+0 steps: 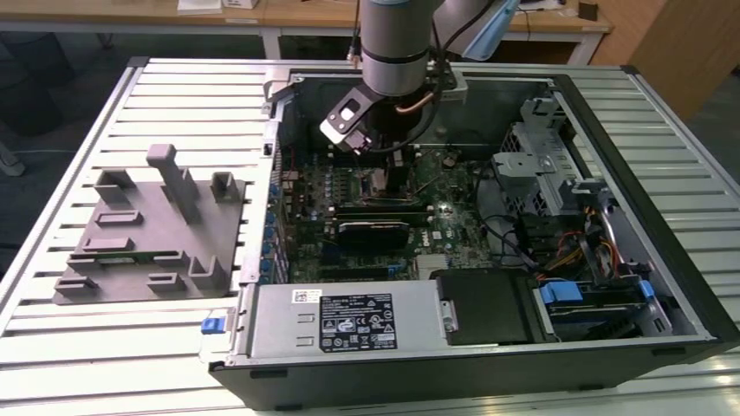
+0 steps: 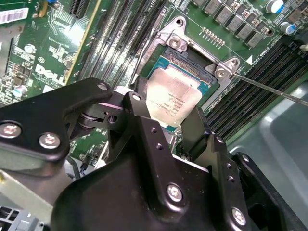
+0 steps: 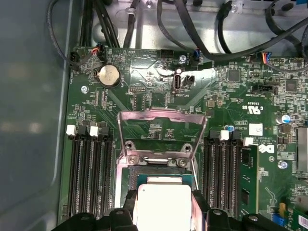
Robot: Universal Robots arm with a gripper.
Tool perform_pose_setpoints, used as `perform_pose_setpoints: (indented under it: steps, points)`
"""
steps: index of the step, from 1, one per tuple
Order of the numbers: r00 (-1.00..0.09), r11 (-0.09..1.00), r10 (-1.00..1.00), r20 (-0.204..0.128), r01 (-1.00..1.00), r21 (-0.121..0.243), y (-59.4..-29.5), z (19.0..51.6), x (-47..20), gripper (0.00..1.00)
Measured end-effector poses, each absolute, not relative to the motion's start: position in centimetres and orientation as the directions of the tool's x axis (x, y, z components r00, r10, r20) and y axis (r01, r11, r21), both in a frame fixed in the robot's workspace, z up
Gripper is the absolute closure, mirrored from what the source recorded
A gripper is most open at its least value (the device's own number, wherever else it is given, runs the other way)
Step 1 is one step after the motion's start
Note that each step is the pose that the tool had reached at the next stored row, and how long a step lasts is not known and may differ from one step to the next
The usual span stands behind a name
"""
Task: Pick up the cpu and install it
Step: 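Place the cpu into insertion slot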
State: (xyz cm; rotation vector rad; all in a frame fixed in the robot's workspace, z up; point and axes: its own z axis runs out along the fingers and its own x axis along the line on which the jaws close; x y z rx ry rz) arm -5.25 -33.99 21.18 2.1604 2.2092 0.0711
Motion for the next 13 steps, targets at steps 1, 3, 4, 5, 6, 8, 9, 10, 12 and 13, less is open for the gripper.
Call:
perform_pose_setpoints:
  steps: [1,3,4,5,6,8,9,10,12,13]
  points:
    - [-0.022,0.022,1.0,-0.004,0.997,0.068,-33.9,21.1,-5.3,0.47]
    - [-0.022,0.022,1.0,-0.004,0.997,0.068,-33.9,21.0,-5.2,0.47]
    - [-0.021,0.022,1.0,-0.004,0.997,0.068,-33.9,20.9,-5.2,0.47]
    - [-0.021,0.021,1.0,-0.004,0.997,0.068,-33.8,20.9,-5.2,0.47]
    - [-0.021,0.021,1.0,-0.004,0.997,0.068,-33.8,20.8,-5.2,0.47]
    - [-0.02,0.021,1.0,-0.004,0.997,0.068,-33.8,20.5,-5.2,0.47]
    - [-0.02,0.02,1.0,-0.004,0.997,0.068,-33.8,20.4,-5.2,0.47]
    - [-0.019,0.02,1.0,-0.004,0.997,0.068,-33.8,20.3,-5.2,0.47]
    - [-0.018,0.018,1.0,-0.004,0.997,0.068,-33.8,20.1,-5.2,0.47]
    - [-0.017,0.017,1.0,-0.004,0.998,0.068,-33.7,20.0,-5.2,0.47]
